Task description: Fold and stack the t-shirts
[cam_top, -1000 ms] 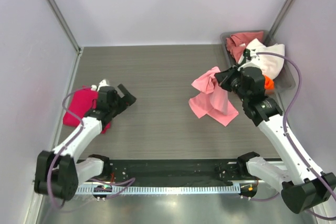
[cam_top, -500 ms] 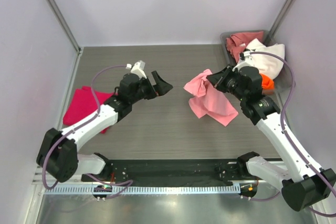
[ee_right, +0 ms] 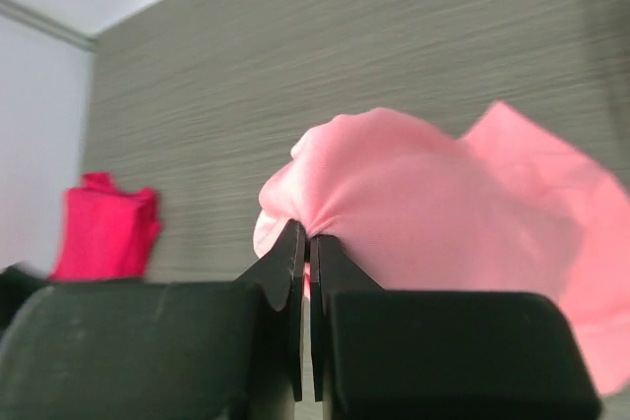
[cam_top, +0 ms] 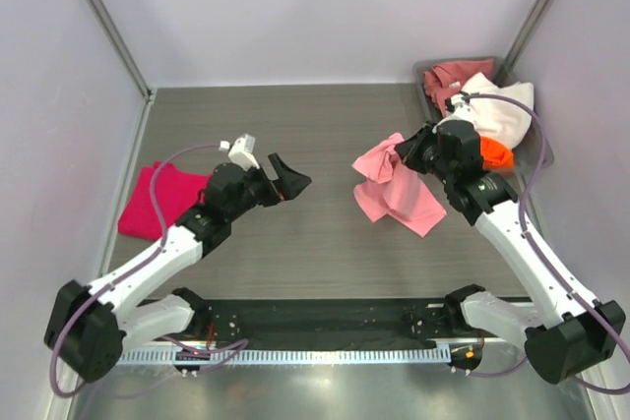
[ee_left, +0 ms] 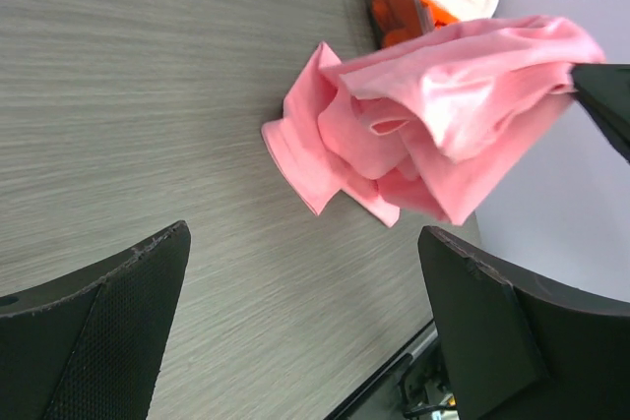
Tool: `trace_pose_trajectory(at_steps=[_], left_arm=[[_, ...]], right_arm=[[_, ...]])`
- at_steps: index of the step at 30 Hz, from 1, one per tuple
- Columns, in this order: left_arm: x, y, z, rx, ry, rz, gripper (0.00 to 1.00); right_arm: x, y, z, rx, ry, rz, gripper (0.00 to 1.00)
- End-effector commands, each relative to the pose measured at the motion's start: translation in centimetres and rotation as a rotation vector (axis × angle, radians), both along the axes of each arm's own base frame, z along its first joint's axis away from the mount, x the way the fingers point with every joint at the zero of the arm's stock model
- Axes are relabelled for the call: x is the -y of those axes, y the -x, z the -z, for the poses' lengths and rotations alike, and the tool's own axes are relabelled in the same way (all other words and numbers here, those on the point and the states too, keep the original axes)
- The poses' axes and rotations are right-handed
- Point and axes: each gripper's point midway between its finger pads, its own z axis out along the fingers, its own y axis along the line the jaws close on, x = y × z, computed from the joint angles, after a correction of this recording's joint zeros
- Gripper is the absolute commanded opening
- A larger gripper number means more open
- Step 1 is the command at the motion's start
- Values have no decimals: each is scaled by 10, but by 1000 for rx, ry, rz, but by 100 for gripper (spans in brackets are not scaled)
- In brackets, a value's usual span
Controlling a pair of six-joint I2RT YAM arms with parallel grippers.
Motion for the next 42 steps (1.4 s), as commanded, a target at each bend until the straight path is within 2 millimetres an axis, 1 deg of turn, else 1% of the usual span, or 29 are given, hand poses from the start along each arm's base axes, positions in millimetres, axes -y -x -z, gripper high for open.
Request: trace_pose_trajectory(at_steps=[1,2,3,4,6,7,8,11,12,13,15,16,17,18,19,20,22,23,24,25,26,27,29,33,36,37,39,40,42], left_arm=[[-25,6,-10,71,-70,-65,100],[-31,12,-3,58,-94,-67,99],[-40,10,-4,79,-115,-109,100],[-47,14,-12,100,-112,-125,100],[-56,19,-10,94,-135,-145,100],[-61,21,-17,112,-129,-165,100],[-66,24,-15,100,-144,-175,100],[-80,27,-24,108,-159,-229,100],[-85,28,-26,105,-165,-249,100],[-90,28,-30,101,-164,-274,100],[-106,31,-28,82,-194,-343,100],[-111,31,-31,78,-194,-370,100],[-120,32,-28,62,-220,-405,99],[-125,33,-25,54,-233,-428,99],[-134,34,-22,36,-253,-469,100],[-140,34,-19,25,-269,-494,100],[-152,39,-13,-6,-301,-537,99],[-158,39,-12,-13,-303,-565,100],[-166,41,-13,-8,-309,-600,100],[-171,45,-10,-17,-322,-614,100],[-175,47,-8,-21,-325,-629,100],[-180,48,-7,-23,-328,-651,100],[-186,54,-6,-25,-329,-664,100],[-186,57,8,-63,-367,-651,100],[-177,53,22,-109,-416,-604,100],[-173,49,23,-107,-430,-586,100],[-166,43,34,-142,-469,-556,100],[-162,39,31,-136,-473,-547,100],[-158,33,37,-155,-504,-530,100]], right_arm=[[32,-16,-27,60,145,132,1],[36,-19,-54,104,148,155,1],[42,-18,-61,107,188,165,1],[45,-22,-91,154,187,186,1],[48,-22,-112,171,215,188,1],[47,-21,-125,189,213,181,1],[45,-23,-151,231,194,177,1],[21,-20,-174,250,155,93,1],[11,-20,-174,247,144,68,1],[-10,-17,-171,237,124,18,1],[-37,-22,-150,208,114,-27,1],[-64,-16,-125,169,120,-88,1],[-78,-15,-114,151,101,-98,1],[-101,-18,-102,148,87,-128,1],[-137,-14,-79,119,80,-183,1],[-155,-1,-82,133,60,-229,1],[-196,3,-63,111,81,-284,1],[-220,18,-62,117,82,-345,3],[-234,24,-61,112,75,-388,11],[-245,25,-59,106,70,-418,32],[-249,26,-59,105,59,-434,46],[-248,26,-61,115,56,-430,79],[-236,27,-63,133,63,-400,88],[-197,20,-51,131,122,-312,82],[-166,11,-22,63,168,-269,74],[-142,-4,-4,21,193,-213,71],[-120,-14,16,-29,215,-187,67],[-100,-26,30,-59,239,-141,67],[-81,-39,51,-94,309,-97,68]])
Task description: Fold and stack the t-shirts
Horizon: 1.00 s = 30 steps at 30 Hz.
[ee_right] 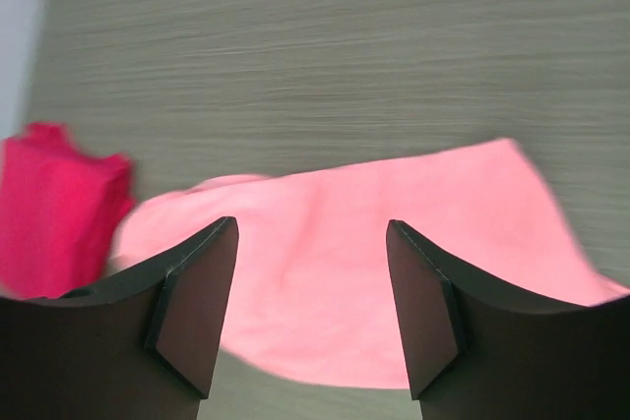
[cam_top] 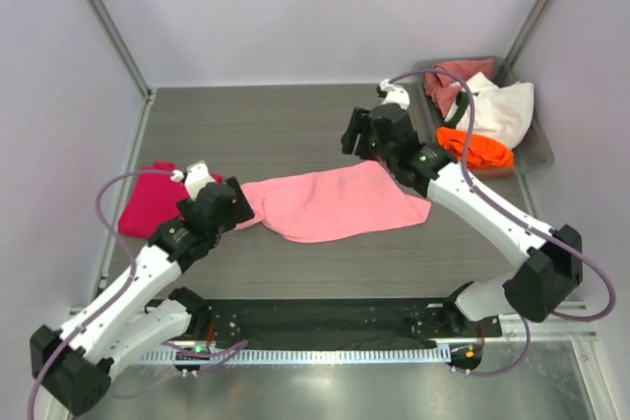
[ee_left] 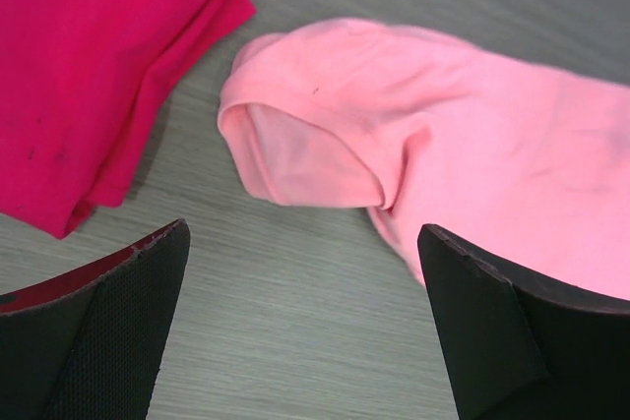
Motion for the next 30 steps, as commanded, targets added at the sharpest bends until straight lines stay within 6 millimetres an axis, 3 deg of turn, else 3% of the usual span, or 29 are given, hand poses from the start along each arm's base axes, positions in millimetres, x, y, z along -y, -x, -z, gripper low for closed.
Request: trace_pose_trajectory(at_steps=[1,3,4,9,17,22,23,27,29,30], left_arm=[[11,-19,-16,28,0,24,100],[11,-25,-11,0,-16,22,100],[11,-28,-10,-3,-11,21,100],[-5,-46,1,-43,34,-30,100],[-3,-68,20,-74,102,-46,99],[-4,-81,29,-87,87,-57,99],[-5,-83,35,-103,80,-57,98],[-8,-90,48,-143,77,-60,92],[-7,-92,53,-156,79,-55,89],[-6,-93,59,-172,81,-50,88]], right_arm=[[32,-19,53,-89,140,64,68],[54,-33,68,-116,205,120,68],[56,-41,85,-152,234,130,68],[74,-68,126,-231,320,181,68],[84,-101,185,-331,358,218,65],[84,-112,204,-344,340,226,61],[85,-114,206,-341,337,231,58],[95,-114,211,-343,357,255,15],[98,-115,204,-318,344,270,1],[101,-111,206,-319,346,276,1]])
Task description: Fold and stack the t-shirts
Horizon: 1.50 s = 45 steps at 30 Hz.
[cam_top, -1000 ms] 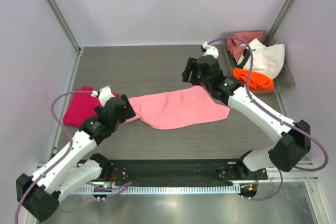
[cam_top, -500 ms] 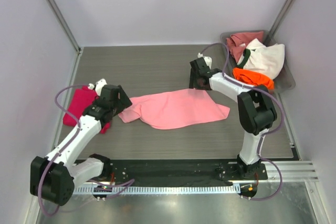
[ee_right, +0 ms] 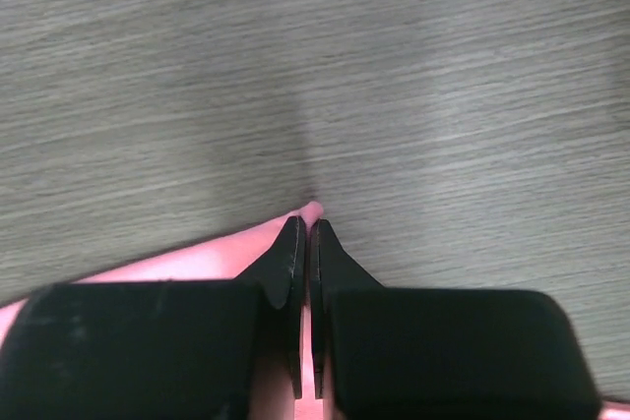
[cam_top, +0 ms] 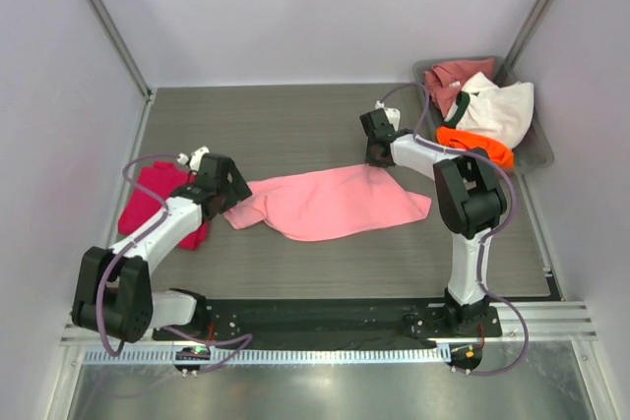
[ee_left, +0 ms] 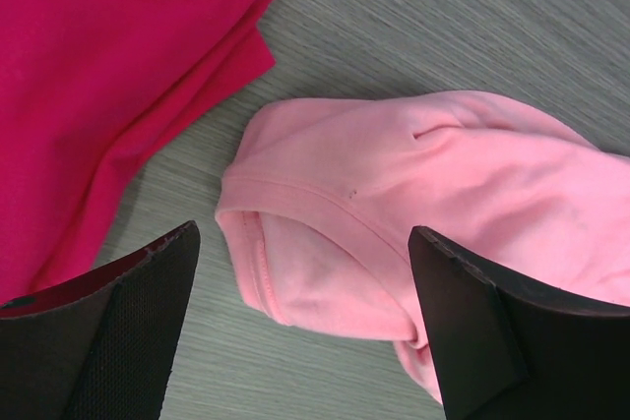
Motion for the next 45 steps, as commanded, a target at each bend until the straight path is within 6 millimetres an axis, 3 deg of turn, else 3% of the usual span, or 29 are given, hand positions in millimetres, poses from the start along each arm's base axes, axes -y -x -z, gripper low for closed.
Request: trace_pose_trajectory(at_steps=[1,9,13,16,17,20,23,27,29,31,32,34,35,36,38,39,42,45], left_arm=[[7,-24,-12,55,31,20,87],[14,-41,5,26,97,19,71],[14,-42,30,-49,127,0,67],[12,-44,42,-68,147,-19,49],[12,-47,45,-71,155,-21,33],[5,-50,38,-60,126,-39,0],[-4,-56,9,-1,89,-53,0],[-14,-65,-59,131,47,-60,0],[-15,-63,-80,142,34,-54,0],[-15,-67,-120,220,41,-50,0],[-15,-63,-130,230,45,-49,0],[-13,-60,-168,314,70,-29,0],[-11,-58,-181,339,74,-16,0],[-11,-52,-189,344,75,-6,0],[-10,-36,-225,415,79,26,0],[-9,-29,-237,442,83,42,0],[-9,5,-278,541,108,84,0],[-10,40,-313,632,142,110,0]], right_arm=[[5,-12,-37,128,-21,26,1],[5,-7,-45,185,-59,18,1],[4,-6,-46,188,-66,14,1],[5,-6,-50,204,-71,19,1],[7,-5,-53,214,-69,26,1],[11,-4,-64,249,-71,43,1],[21,-5,-84,293,-78,73,1],[30,-8,-123,358,-104,97,1],[32,-10,-156,407,-114,105,1],[35,-10,-185,453,-120,109,1],[37,-5,-208,497,-138,111,1],[37,2,-231,537,-155,94,1],[40,10,-252,579,-172,93,1],[42,17,-259,594,-181,89,1],[43,30,-276,630,-200,65,1],[47,46,-294,672,-223,54,1],[48,82,-323,742,-288,-8,1],[45,113,-333,766,-346,-71,1]])
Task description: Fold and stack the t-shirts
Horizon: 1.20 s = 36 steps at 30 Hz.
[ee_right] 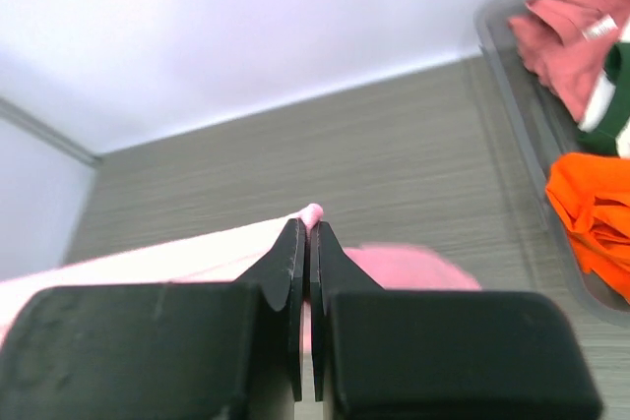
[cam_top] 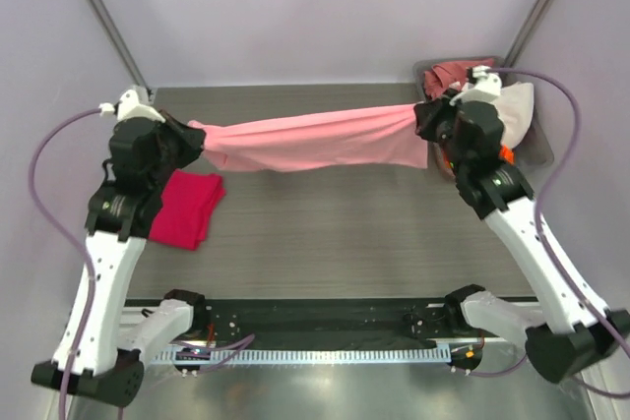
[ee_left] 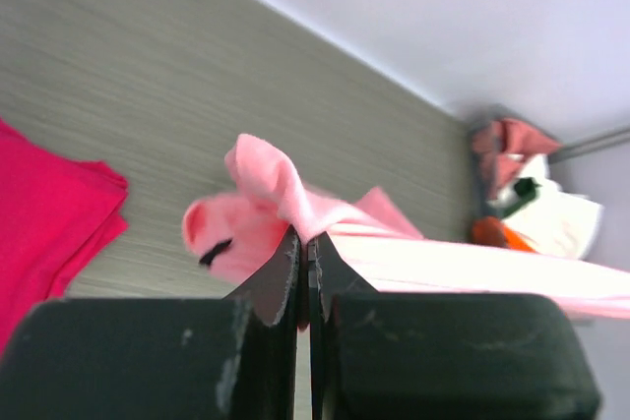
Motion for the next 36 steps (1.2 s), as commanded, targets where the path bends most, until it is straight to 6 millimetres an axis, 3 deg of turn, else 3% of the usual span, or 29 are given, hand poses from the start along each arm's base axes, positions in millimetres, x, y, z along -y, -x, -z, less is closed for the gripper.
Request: trace_pose_trajectory(at_steps=[1,3,5,6,9,12,13,14,16,17,19,20,21,22,23,24,25,26,29,30,31,32,33,34,36], left_arm=[[-5,46,-38,88,-5,39,0],[-3,64,-56,133,16,65,0],[-3,71,-60,134,21,70,0],[-3,72,-65,141,26,73,0],[2,53,-51,84,31,72,0],[10,15,-37,46,28,74,0],[11,-9,-21,-2,10,55,0],[12,-23,-22,7,7,47,0],[14,-53,-9,-29,-18,36,0],[17,-83,17,-82,-35,22,0],[15,-111,39,-114,-54,-7,0],[17,-139,62,-148,-60,-14,0],[18,-151,73,-159,-62,-19,0],[20,-165,86,-178,-63,-16,0],[21,-177,77,-174,-49,-23,28],[21,-191,105,-248,-55,-25,59],[24,-194,105,-266,-59,-13,74],[25,-191,109,-299,-67,-5,85],[18,-173,101,-268,-75,-35,100],[13,-160,120,-309,-78,-54,100],[9,-145,105,-283,-71,-64,99],[9,-134,109,-302,-65,-61,100],[8,-125,113,-318,-56,-57,100],[15,-104,120,-342,-32,-19,100],[20,-82,132,-380,-10,23,100]], right_arm=[[5,44,-21,69,-16,-71,1],[5,62,-28,91,-31,-104,1],[9,81,-37,110,-44,-119,1],[10,85,-44,121,-54,-122,1],[12,82,-41,87,-47,-101,1],[17,55,-21,19,-13,-20,1],[25,44,-19,16,0,38,1],[26,35,-15,2,11,63,1],[21,0,6,-60,49,104,1],[16,-24,37,-131,88,121,1],[9,-54,56,-153,90,148,1],[0,-68,68,-171,81,129,5],[-6,-82,67,-165,71,124,15],[-15,-104,104,-239,94,125,47],[-19,-112,110,-253,92,123,57],[-23,-122,108,-253,77,126,71],[-27,-125,120,-278,79,118,83],[-28,-125,119,-278,72,108,84],[-27,-111,125,-290,73,90,81],[-22,-102,140,-320,86,98,80],[-18,-95,143,-326,93,107,78],[-14,-87,137,-315,88,114,77],[-10,-75,153,-347,99,117,76],[-6,-68,157,-356,103,125,73],[3,-48,169,-384,116,133,73]])
